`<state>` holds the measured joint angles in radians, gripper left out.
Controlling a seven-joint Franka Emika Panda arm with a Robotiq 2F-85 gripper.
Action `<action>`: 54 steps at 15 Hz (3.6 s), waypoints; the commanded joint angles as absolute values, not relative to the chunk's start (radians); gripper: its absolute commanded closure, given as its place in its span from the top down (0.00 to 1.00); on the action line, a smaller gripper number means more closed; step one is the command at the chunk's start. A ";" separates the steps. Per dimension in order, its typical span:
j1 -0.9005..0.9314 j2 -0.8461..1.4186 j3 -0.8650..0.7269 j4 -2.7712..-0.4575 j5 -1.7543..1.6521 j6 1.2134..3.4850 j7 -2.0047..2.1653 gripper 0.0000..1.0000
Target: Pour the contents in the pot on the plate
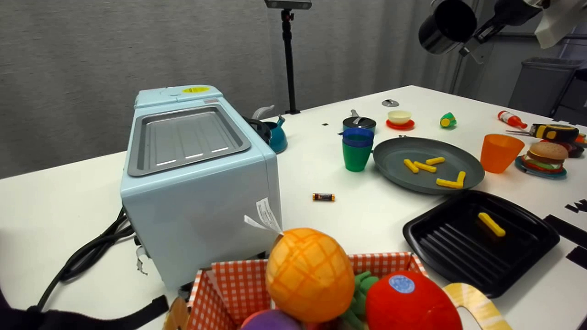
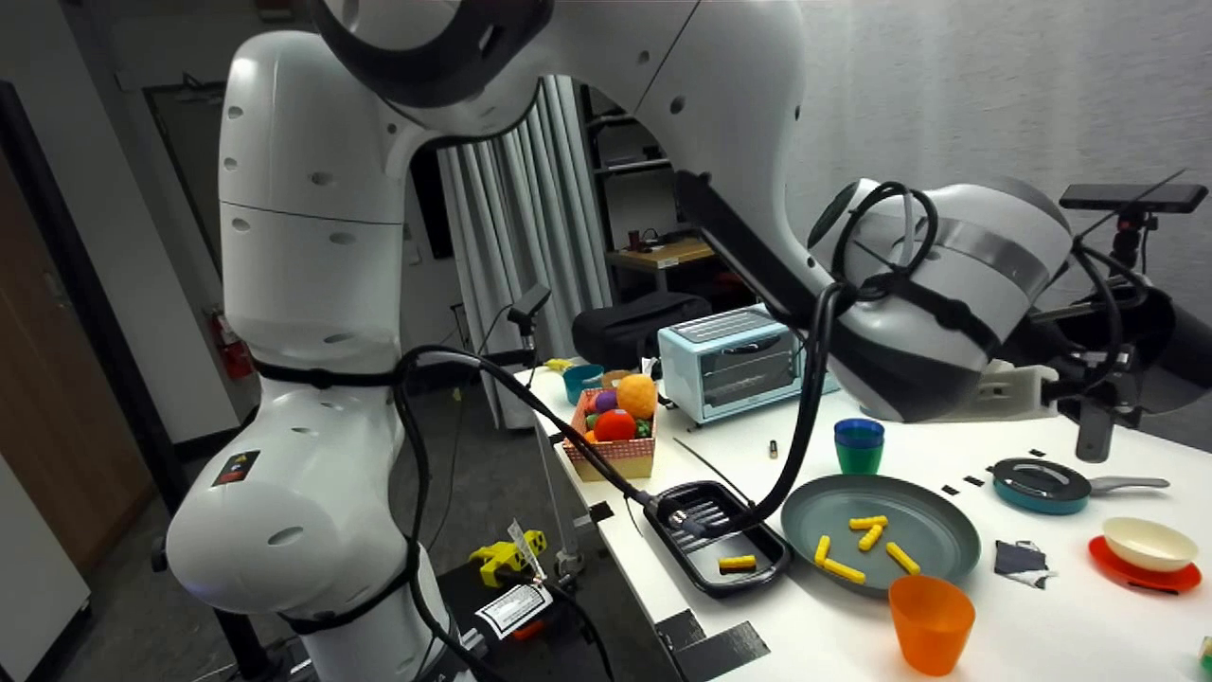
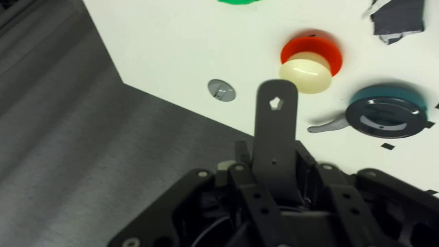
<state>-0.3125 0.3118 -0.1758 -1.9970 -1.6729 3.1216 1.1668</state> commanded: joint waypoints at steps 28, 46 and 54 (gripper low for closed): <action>-0.489 0.511 0.128 -1.603 -0.060 2.260 -0.436 0.09; -0.337 0.725 0.039 -1.569 -0.035 2.226 -0.510 0.09; -0.348 0.746 0.010 -1.527 -0.032 2.230 -0.500 0.09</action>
